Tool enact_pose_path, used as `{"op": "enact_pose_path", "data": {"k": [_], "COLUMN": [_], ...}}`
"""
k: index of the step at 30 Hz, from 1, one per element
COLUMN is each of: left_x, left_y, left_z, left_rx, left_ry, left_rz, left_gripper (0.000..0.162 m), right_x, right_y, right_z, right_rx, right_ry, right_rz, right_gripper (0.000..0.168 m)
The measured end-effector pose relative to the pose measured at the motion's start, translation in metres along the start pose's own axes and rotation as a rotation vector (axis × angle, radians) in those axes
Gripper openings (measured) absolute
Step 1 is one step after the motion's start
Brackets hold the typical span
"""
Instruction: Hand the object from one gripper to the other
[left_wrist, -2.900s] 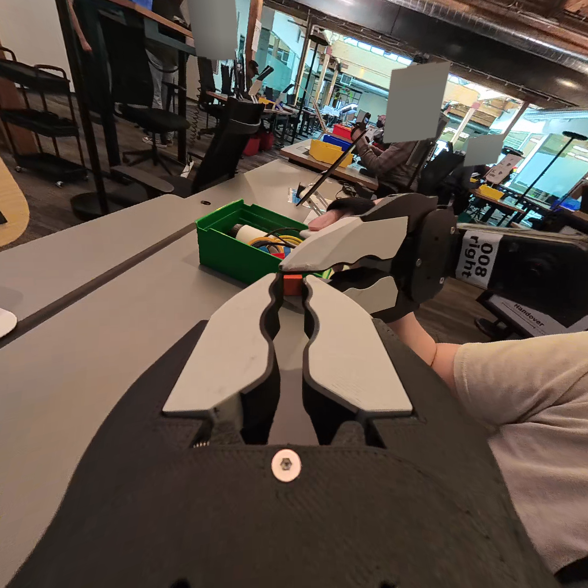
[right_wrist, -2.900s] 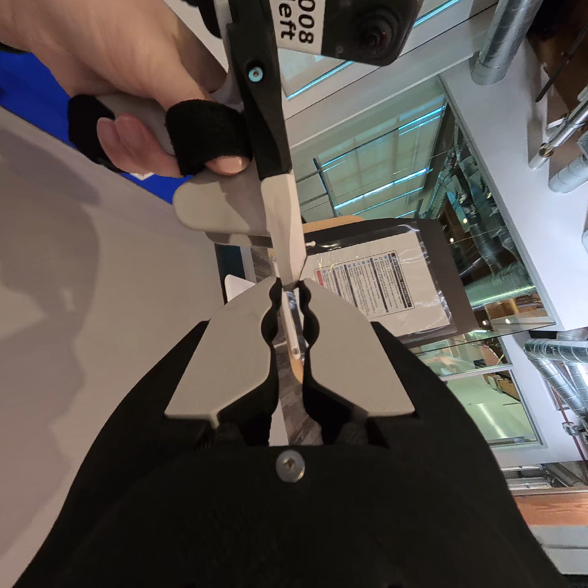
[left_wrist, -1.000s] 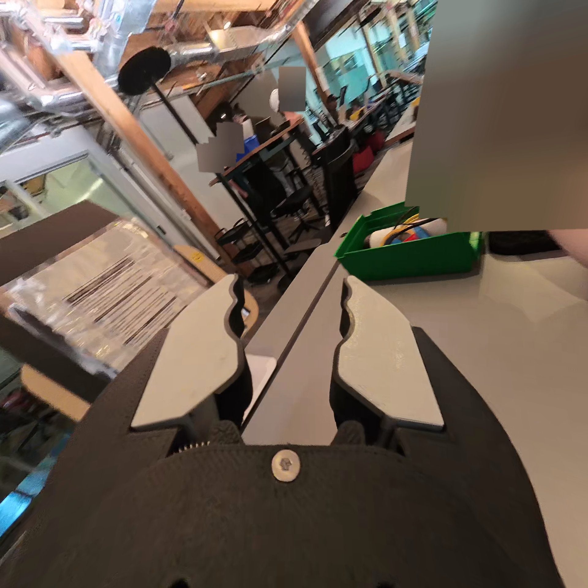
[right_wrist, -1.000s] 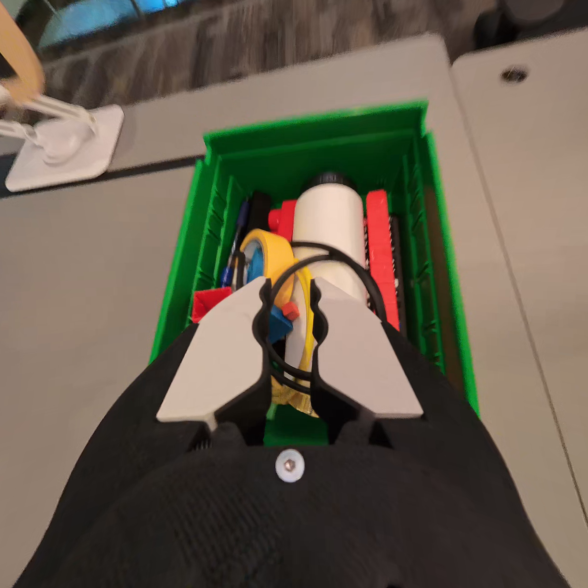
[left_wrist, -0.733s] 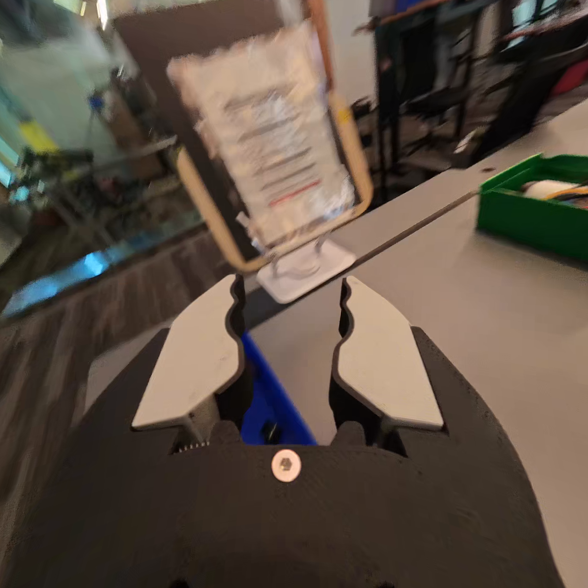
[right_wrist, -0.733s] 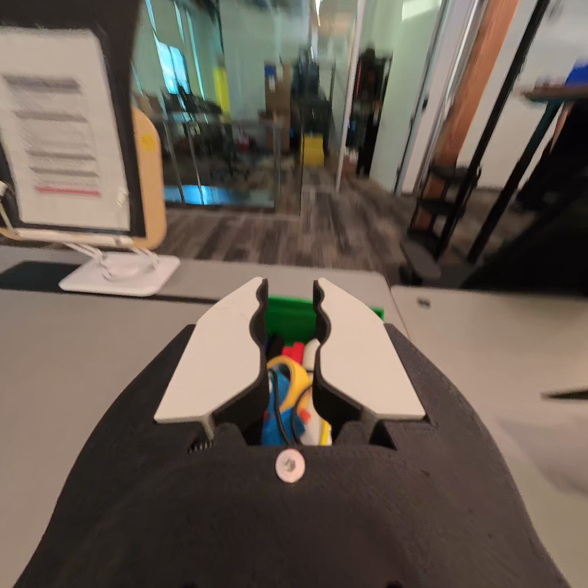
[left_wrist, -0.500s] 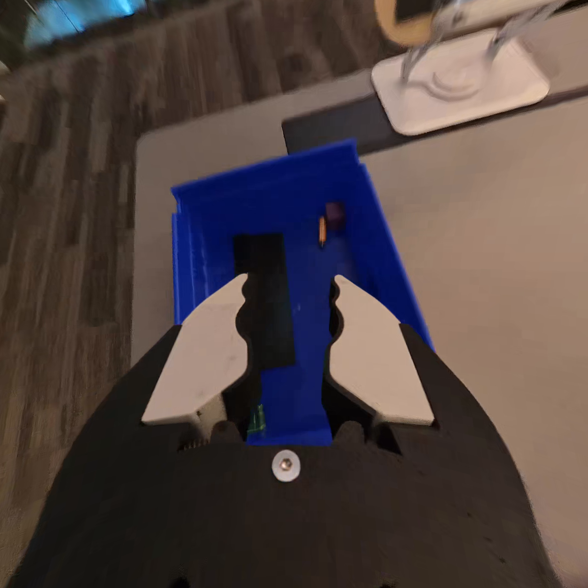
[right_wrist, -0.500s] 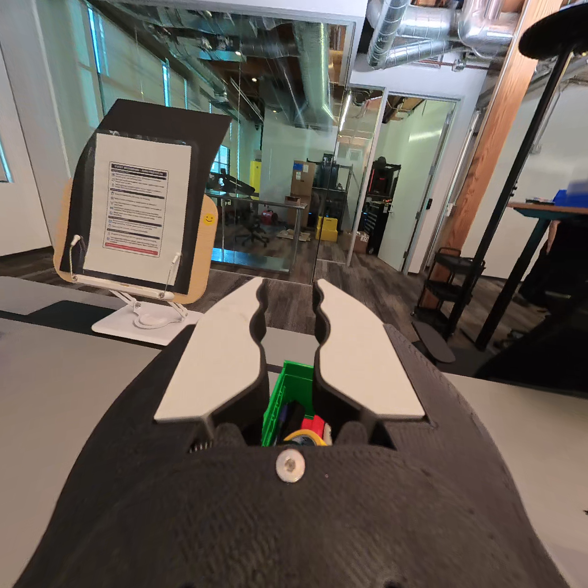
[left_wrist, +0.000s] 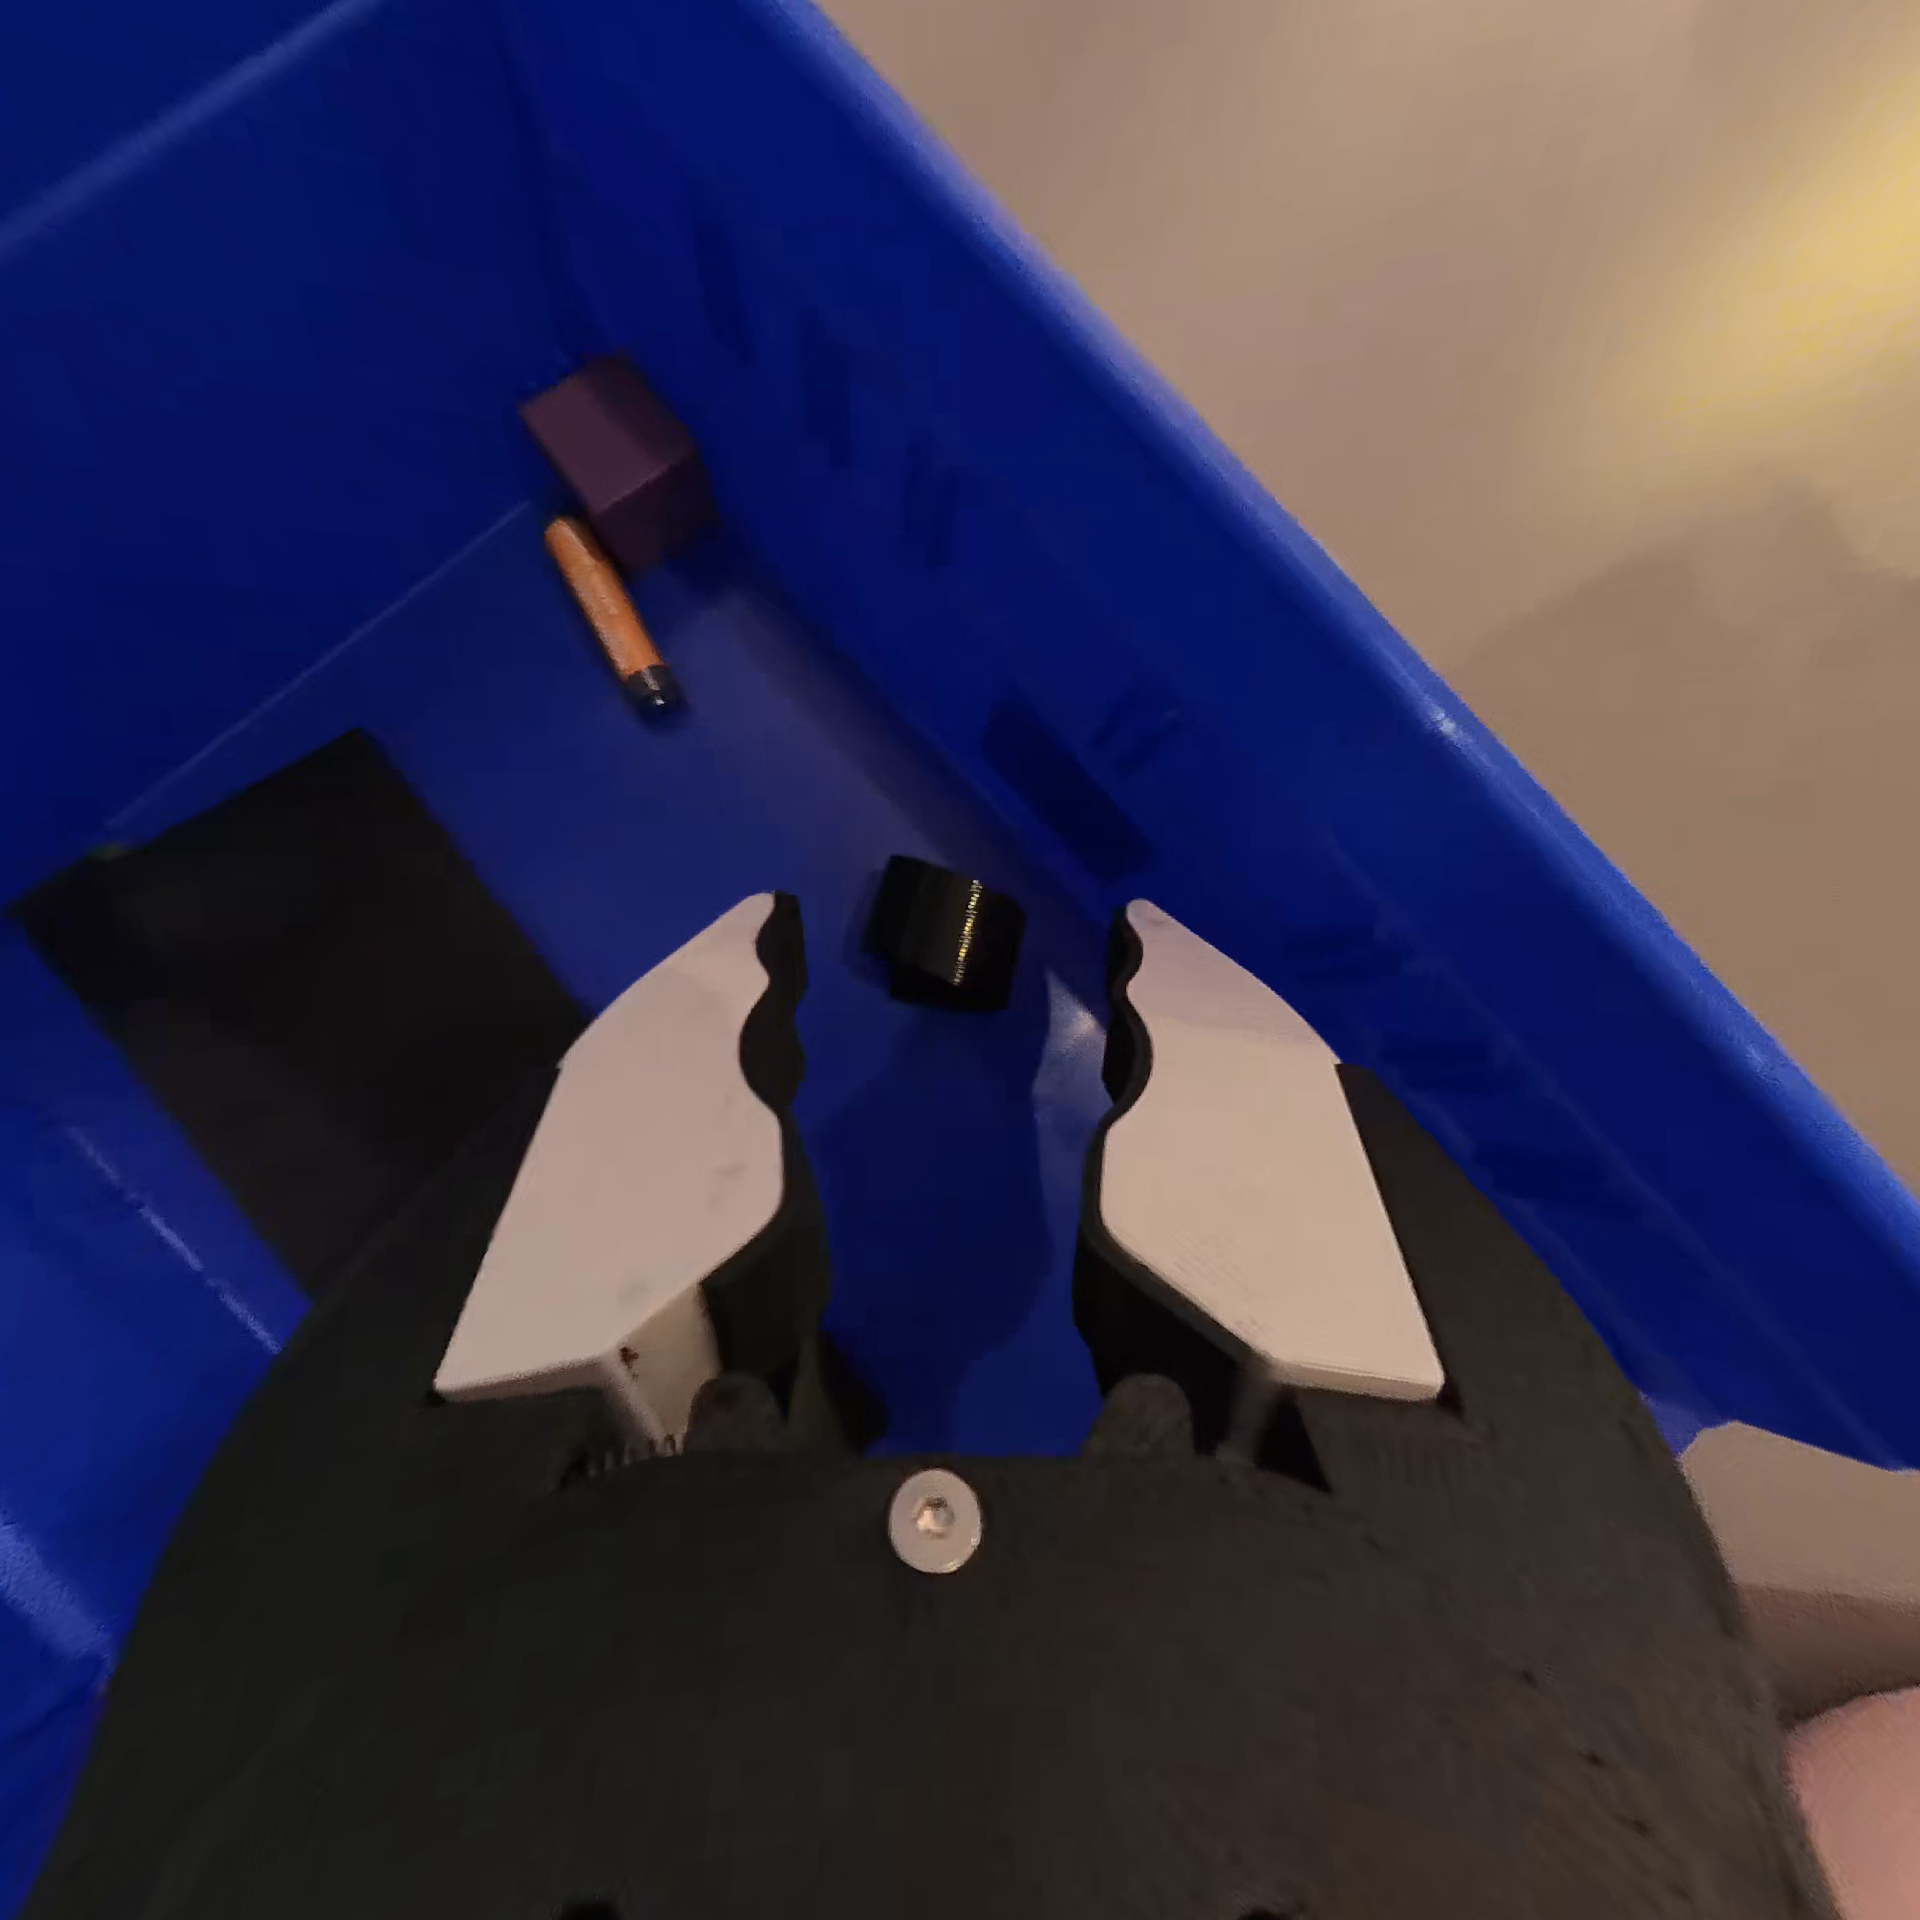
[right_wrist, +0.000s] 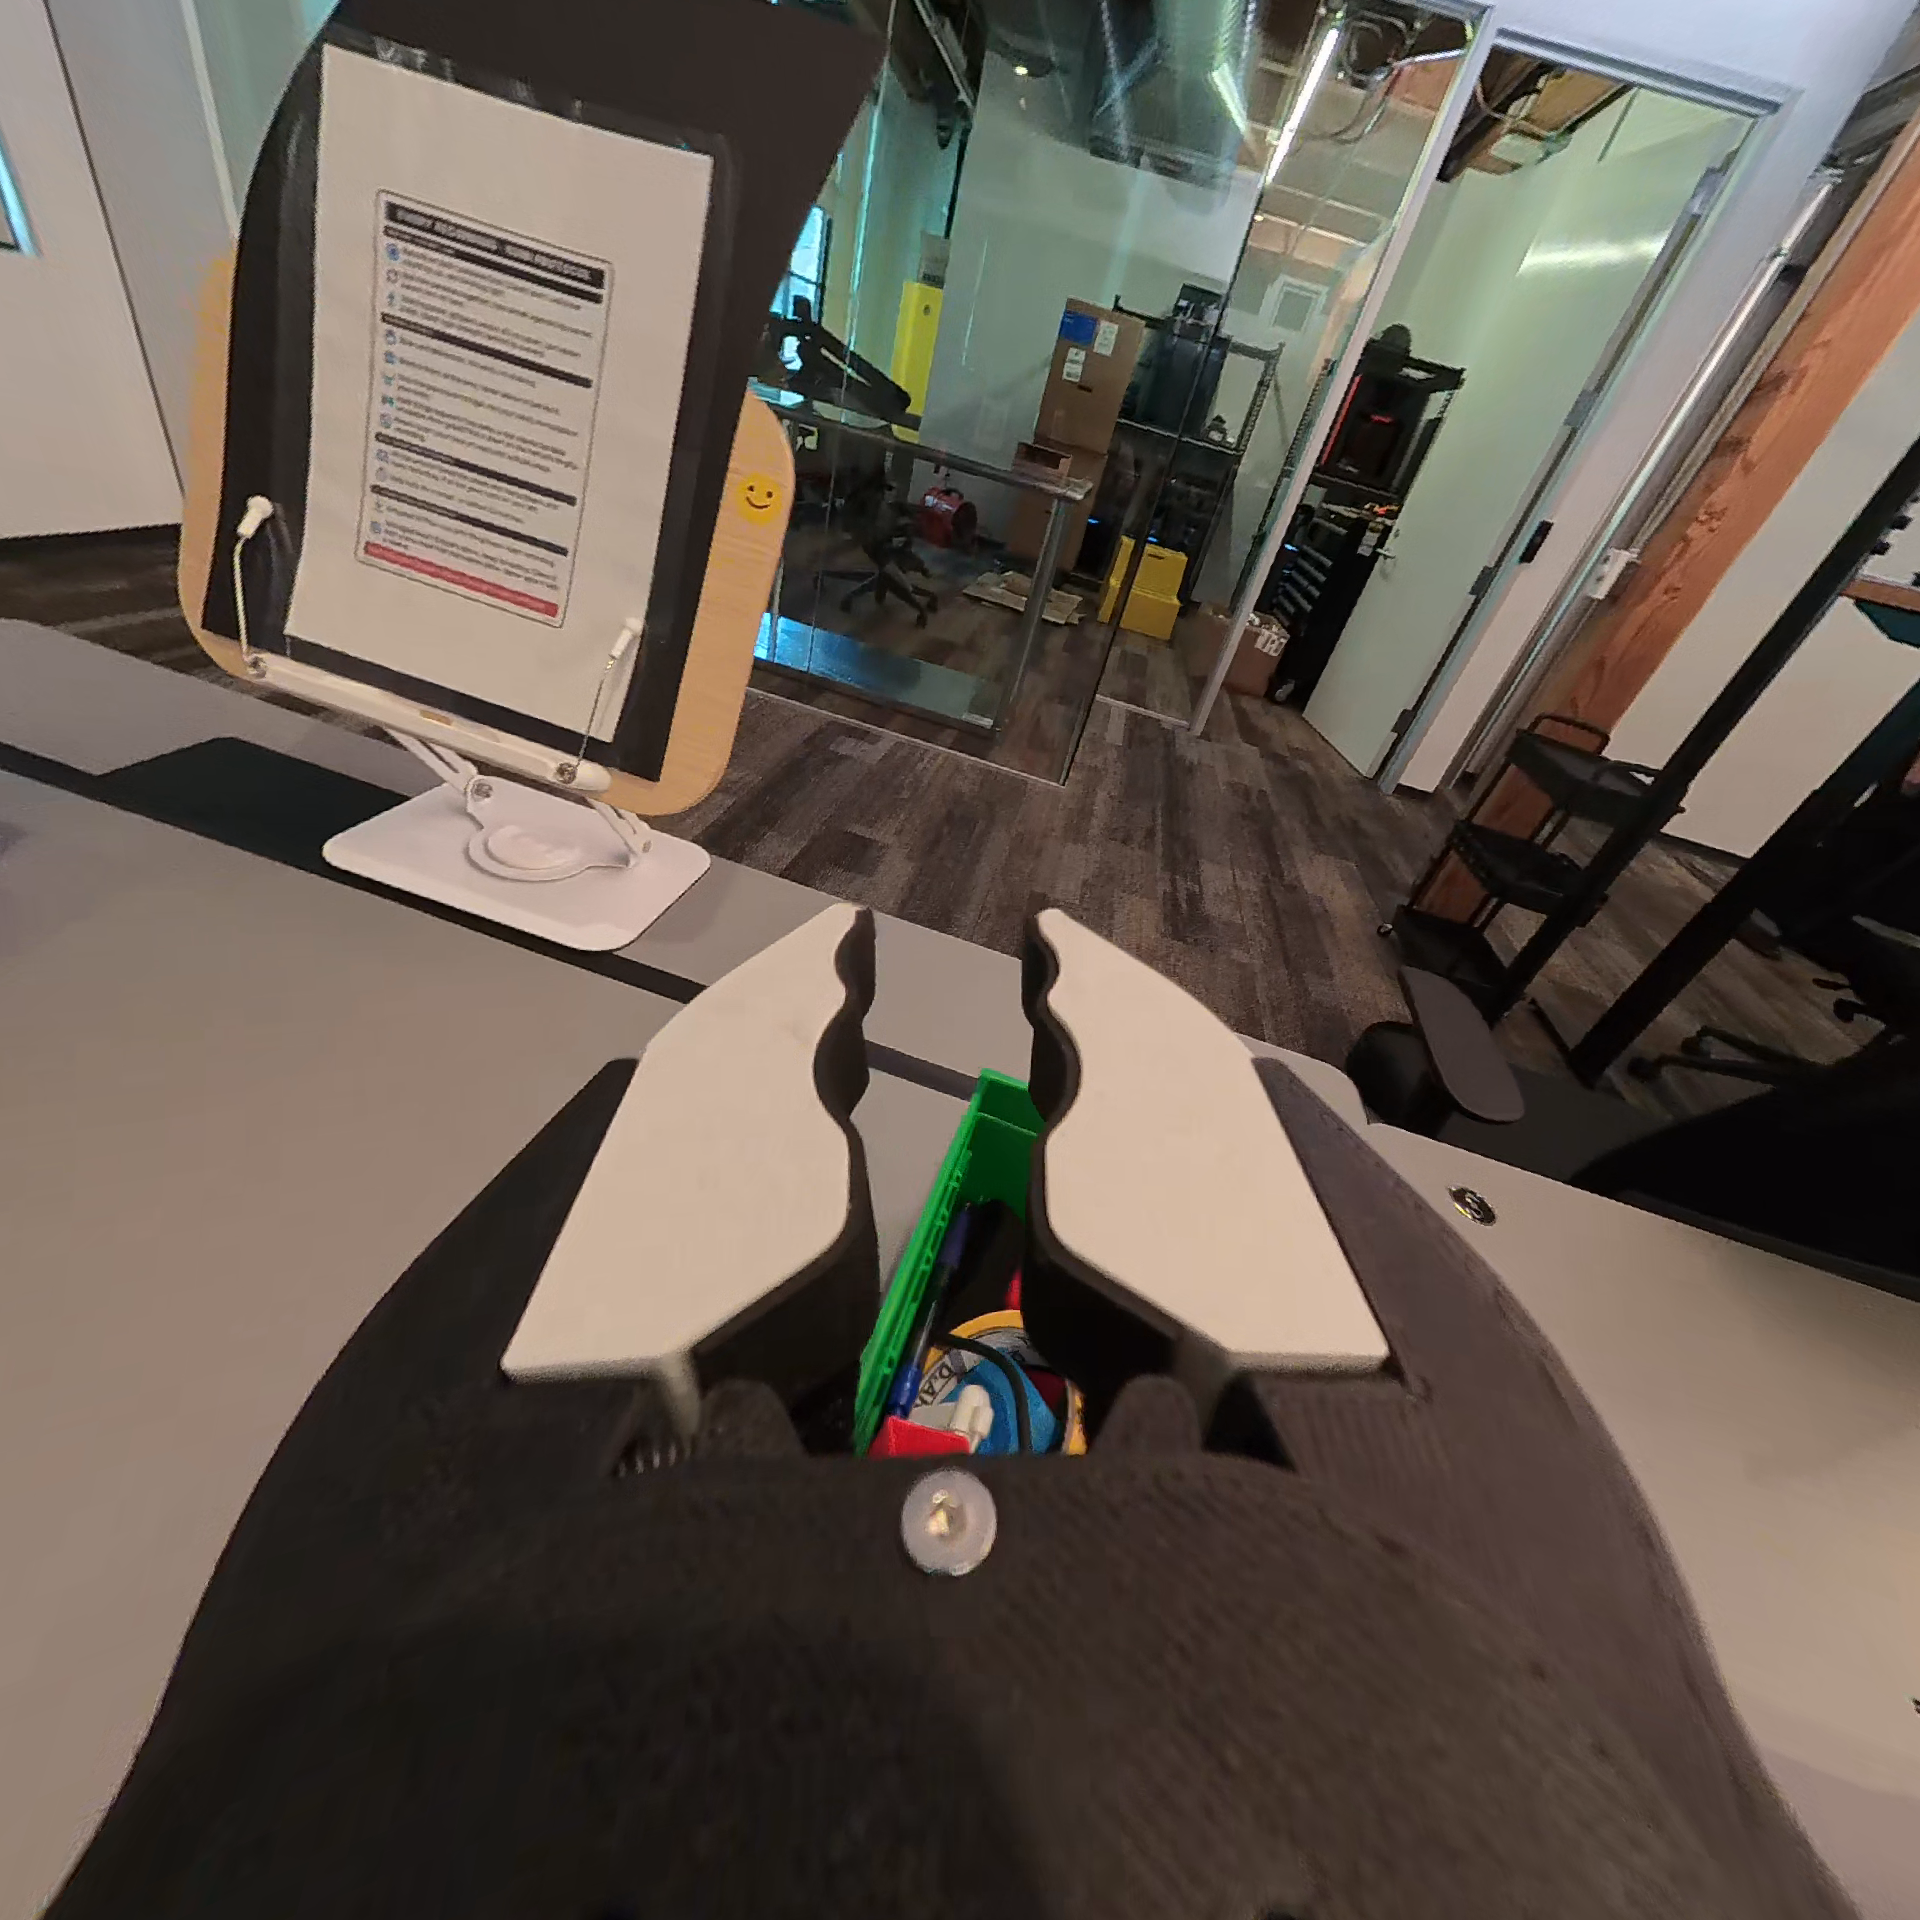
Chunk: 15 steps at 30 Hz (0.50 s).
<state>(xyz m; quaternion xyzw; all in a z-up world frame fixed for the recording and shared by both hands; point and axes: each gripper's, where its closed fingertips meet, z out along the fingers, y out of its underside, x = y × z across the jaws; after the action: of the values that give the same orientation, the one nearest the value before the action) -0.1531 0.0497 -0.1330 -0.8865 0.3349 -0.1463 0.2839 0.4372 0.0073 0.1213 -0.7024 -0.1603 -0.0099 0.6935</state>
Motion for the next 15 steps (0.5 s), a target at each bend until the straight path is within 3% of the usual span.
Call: {"op": "enact_pose_path", "data": {"k": [6,10,15], "left_x": [-0.006,-0.005,-0.010], "left_y": [0.018,0.017,0.013], "left_z": [0.017,0.020,0.015], "left_rx": [-0.098,-0.089,-0.068], "left_ry": [-0.016,-0.013,-0.036], "left_rz": [0.001,0.018,0.015], "left_gripper": [0.051,0.036,0.032], "right_x": [-0.008,-0.007,-0.003], "right_y": [0.004,0.005,0.004], "right_z": [0.004,0.003,0.001], "right_rx": [-0.034,-0.036,-0.023], "right_ry": [-0.023,-0.025,-0.026], "right_rz": [-0.033,-0.028,-0.009], "right_gripper": [0.028,0.028,0.028]}}
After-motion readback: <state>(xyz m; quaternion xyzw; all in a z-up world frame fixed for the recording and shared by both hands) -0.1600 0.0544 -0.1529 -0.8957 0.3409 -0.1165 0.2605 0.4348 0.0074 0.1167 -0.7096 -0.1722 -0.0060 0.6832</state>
